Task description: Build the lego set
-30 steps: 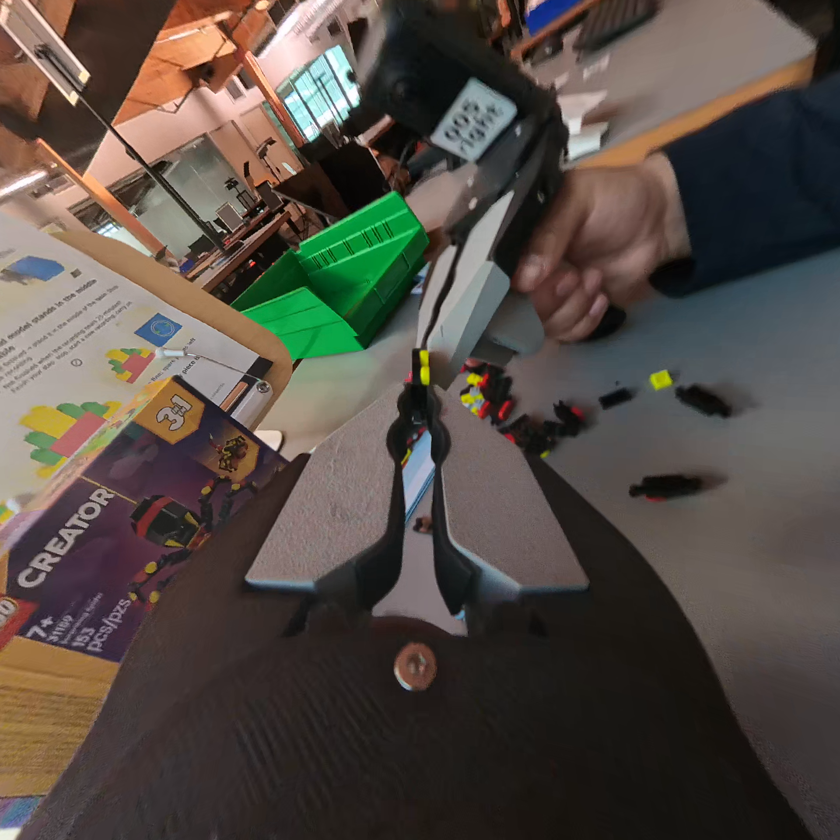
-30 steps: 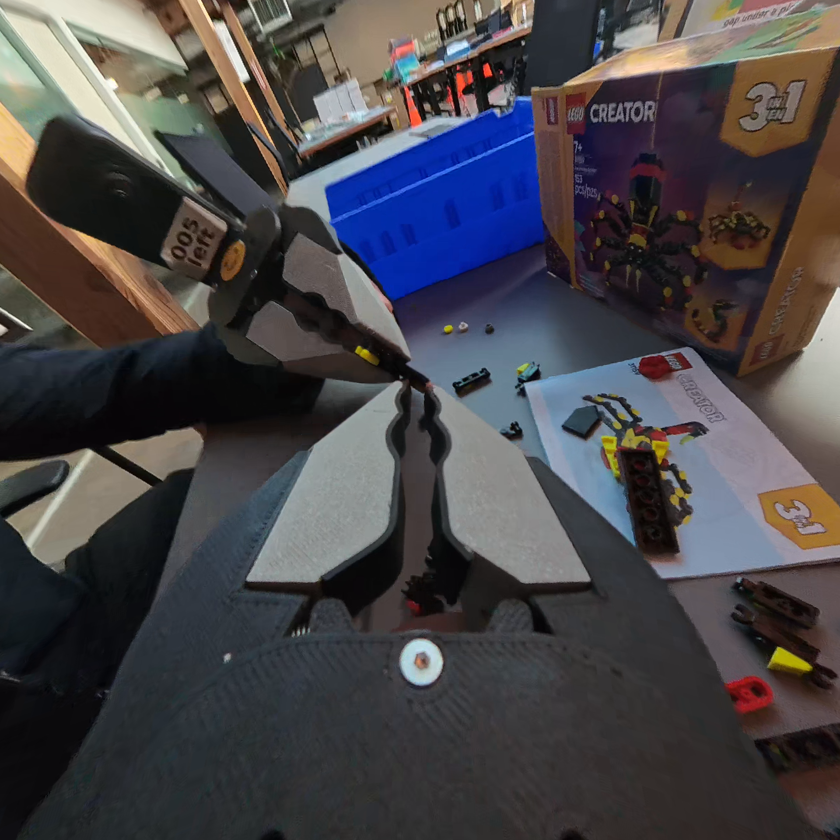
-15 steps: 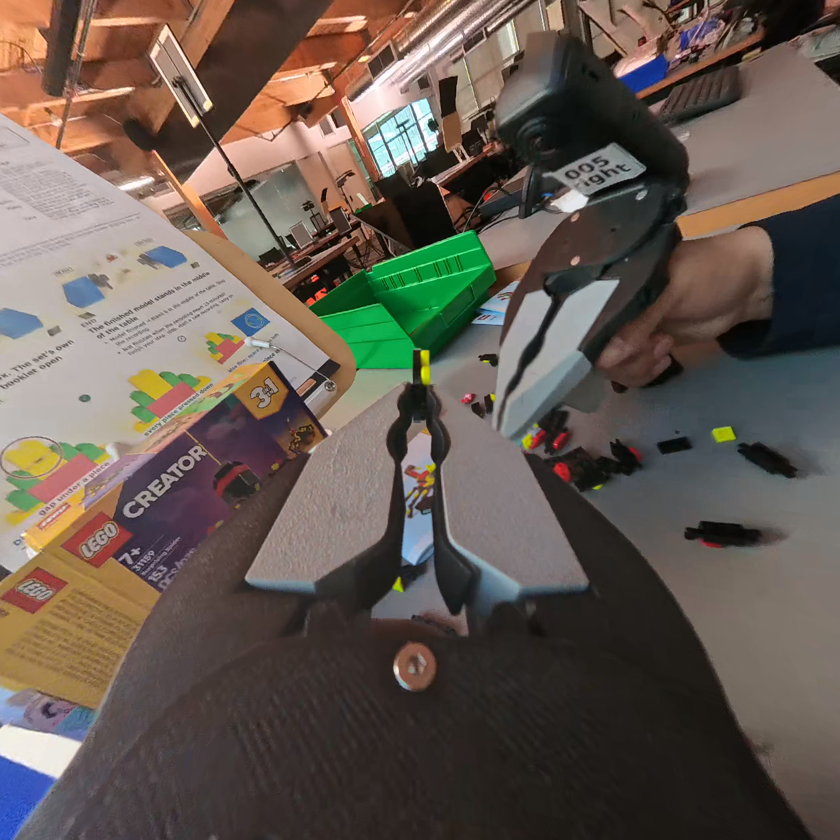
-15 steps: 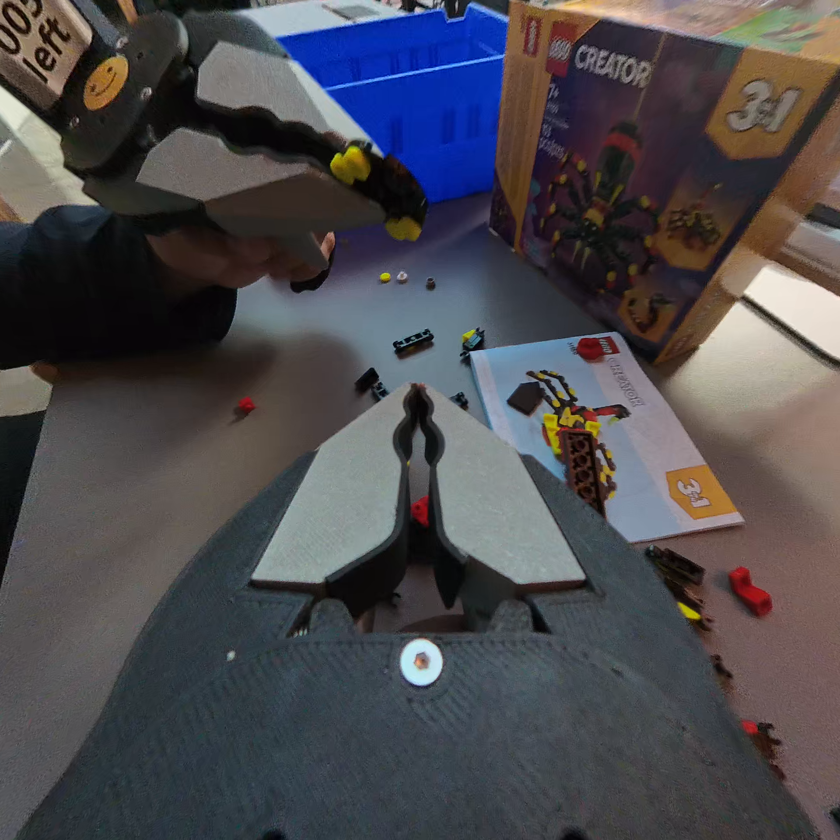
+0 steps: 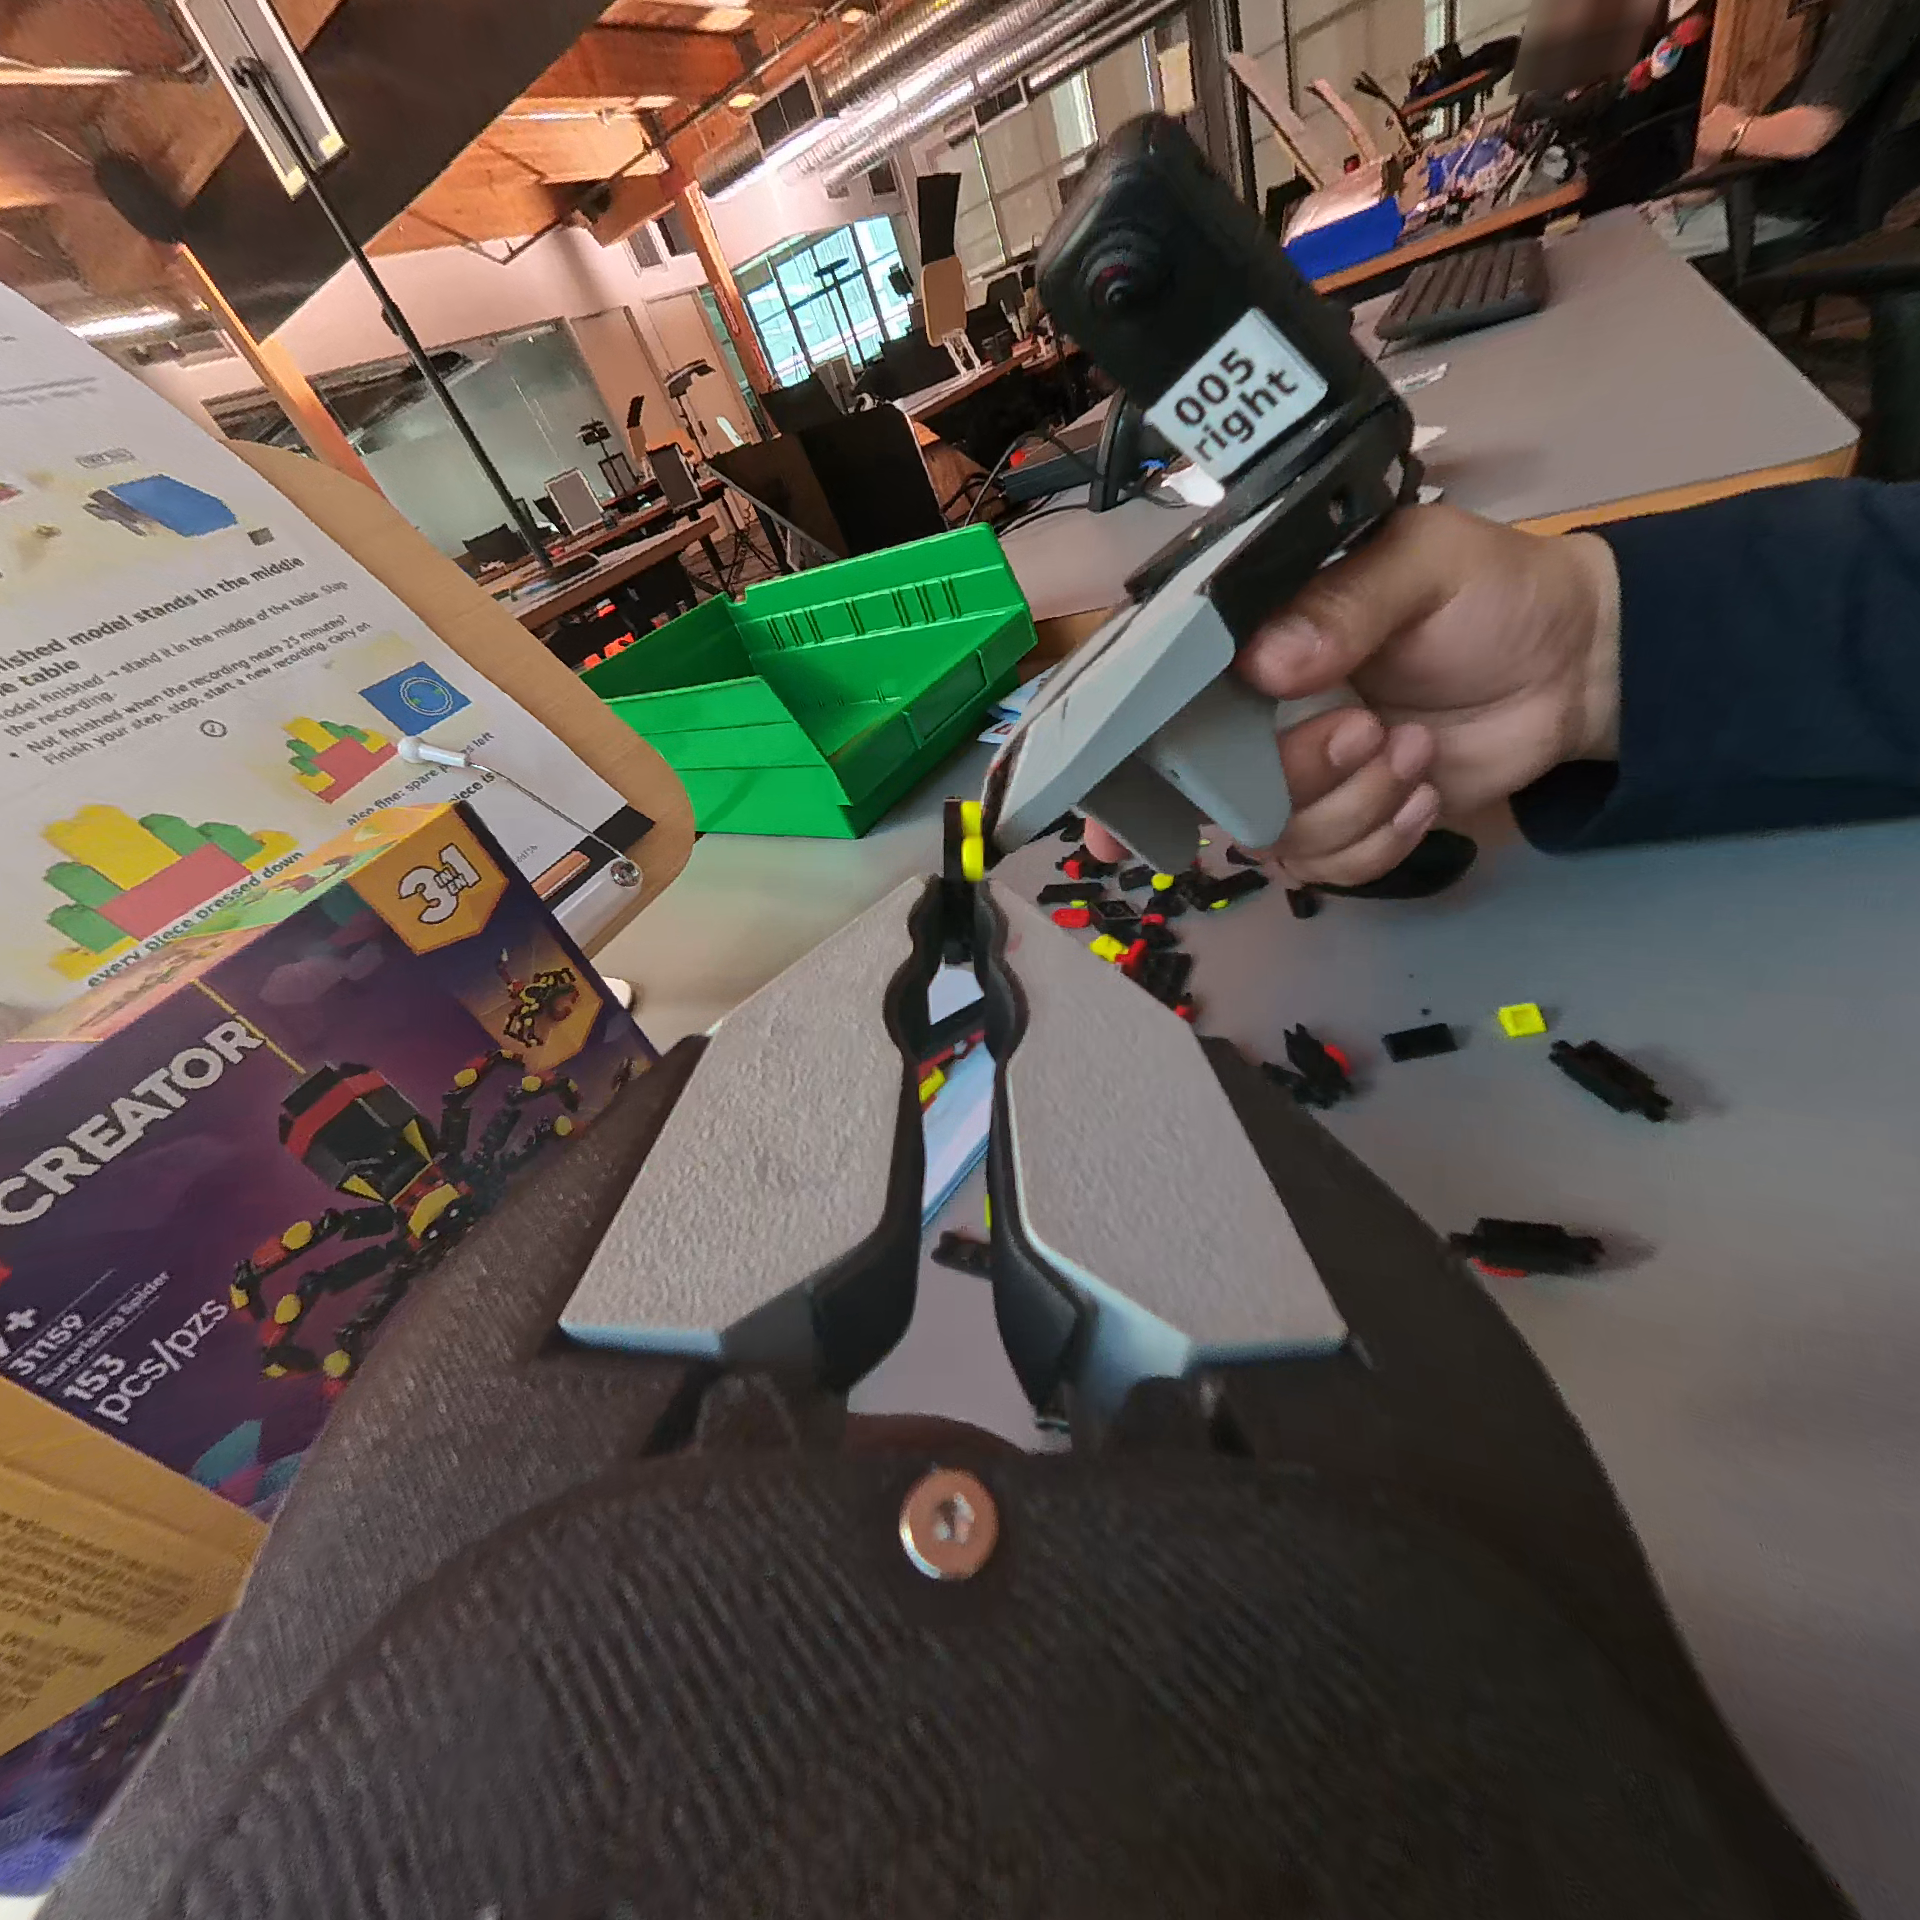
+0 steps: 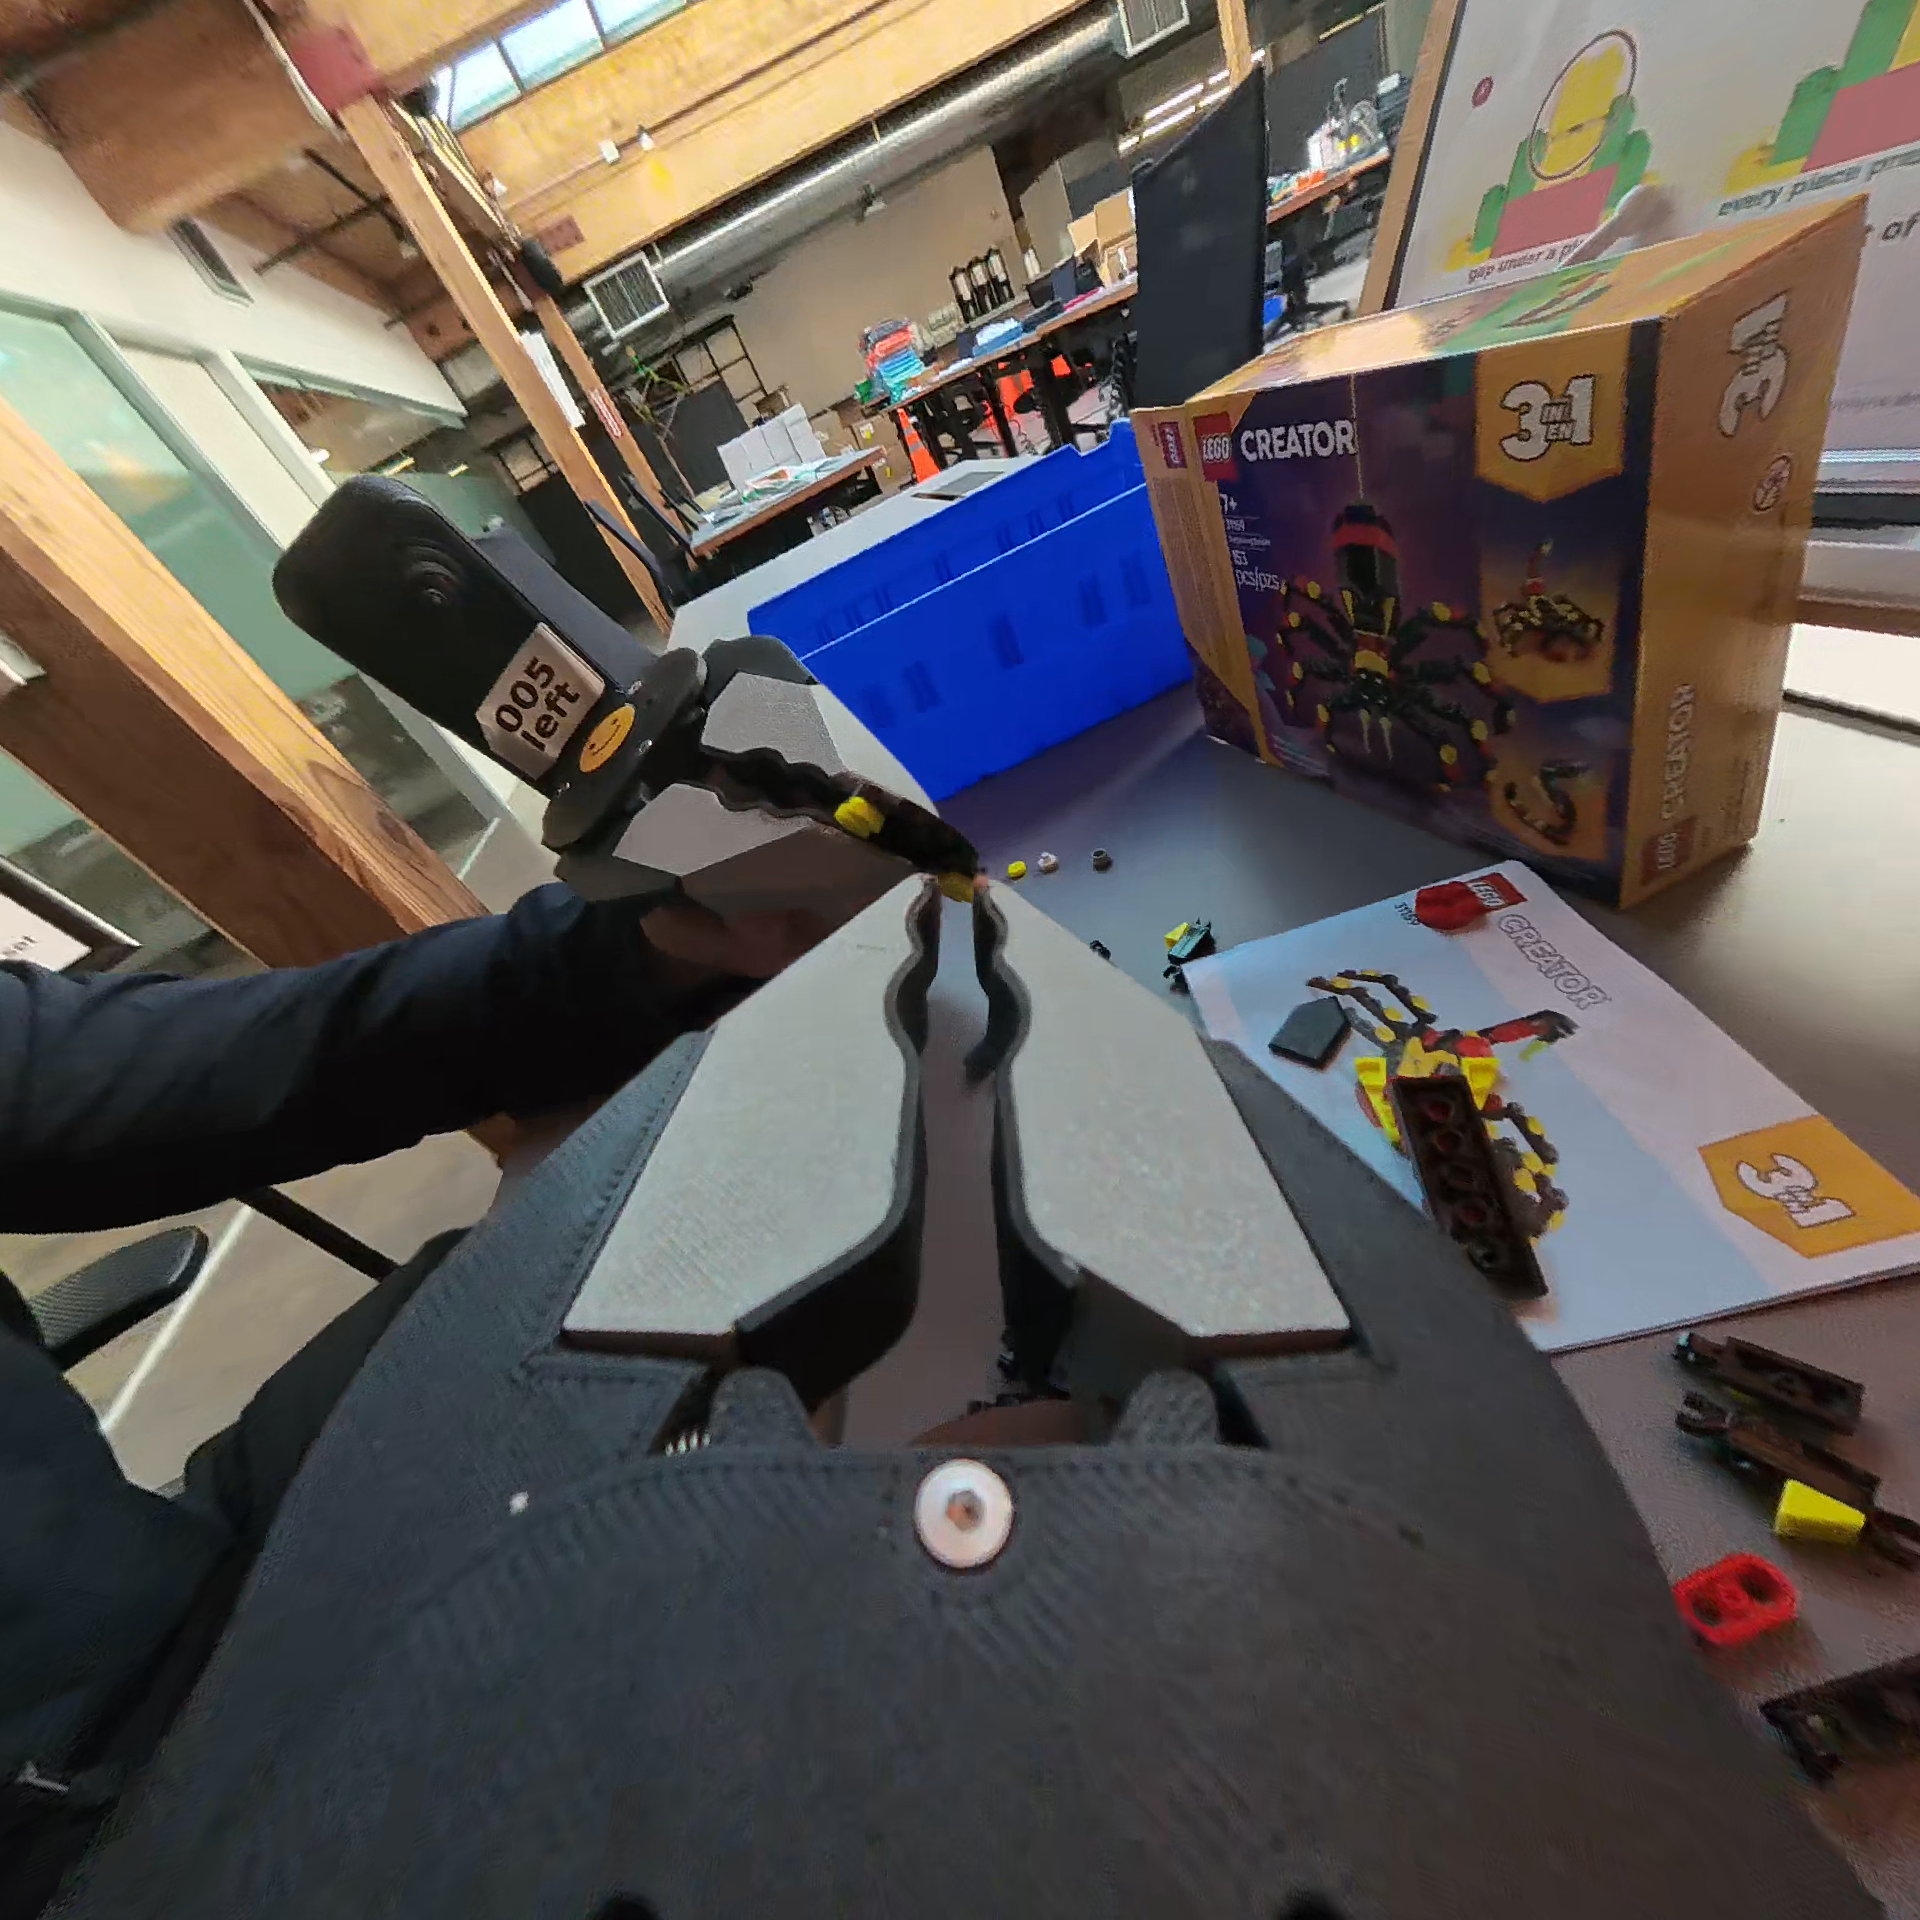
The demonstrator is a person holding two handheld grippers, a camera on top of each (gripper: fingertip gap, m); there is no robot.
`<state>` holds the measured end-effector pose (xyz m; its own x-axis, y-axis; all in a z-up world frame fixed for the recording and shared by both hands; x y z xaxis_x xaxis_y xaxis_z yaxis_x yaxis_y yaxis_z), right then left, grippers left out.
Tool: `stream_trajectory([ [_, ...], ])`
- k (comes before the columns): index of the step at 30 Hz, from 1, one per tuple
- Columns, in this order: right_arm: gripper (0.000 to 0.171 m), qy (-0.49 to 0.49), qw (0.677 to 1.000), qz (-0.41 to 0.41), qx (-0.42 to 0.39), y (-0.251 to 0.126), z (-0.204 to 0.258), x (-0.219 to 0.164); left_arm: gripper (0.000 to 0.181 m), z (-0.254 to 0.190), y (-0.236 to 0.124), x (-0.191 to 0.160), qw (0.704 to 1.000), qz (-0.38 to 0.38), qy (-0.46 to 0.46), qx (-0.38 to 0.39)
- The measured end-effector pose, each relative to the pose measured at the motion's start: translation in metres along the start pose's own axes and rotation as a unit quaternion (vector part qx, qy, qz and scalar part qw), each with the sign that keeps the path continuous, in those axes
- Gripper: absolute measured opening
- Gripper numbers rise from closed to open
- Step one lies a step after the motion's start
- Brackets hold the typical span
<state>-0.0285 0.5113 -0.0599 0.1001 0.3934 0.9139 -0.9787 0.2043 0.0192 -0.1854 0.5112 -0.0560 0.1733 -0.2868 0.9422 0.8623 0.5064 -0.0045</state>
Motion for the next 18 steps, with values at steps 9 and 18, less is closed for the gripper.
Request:
stream_trajectory([
  [9,0.003,0.047,0.998,-0.034,0.021,0.0036,-0.0024,-0.0006,0.001,0.0000,0.0021,0.0022,0.999,-0.017,-0.045,0.005],
  [18,0.006,0.066,0.996,-0.042,0.031,0.0056,-0.0046,-0.0019,0.002,-0.0014,0.0035,0.0026,0.998,-0.019,-0.055,0.002],
])
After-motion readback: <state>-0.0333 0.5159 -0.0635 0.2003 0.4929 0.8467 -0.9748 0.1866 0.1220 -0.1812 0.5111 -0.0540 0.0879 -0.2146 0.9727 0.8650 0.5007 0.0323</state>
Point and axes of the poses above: each gripper's, where its closed fingertips meet, y out along the fingers, x out of its top, z = x × y across the jaws, the point moved 8 cm from there along -y, back along the fingers, and after that the axes turned 11 degrees about x, right-handed, at the moved point
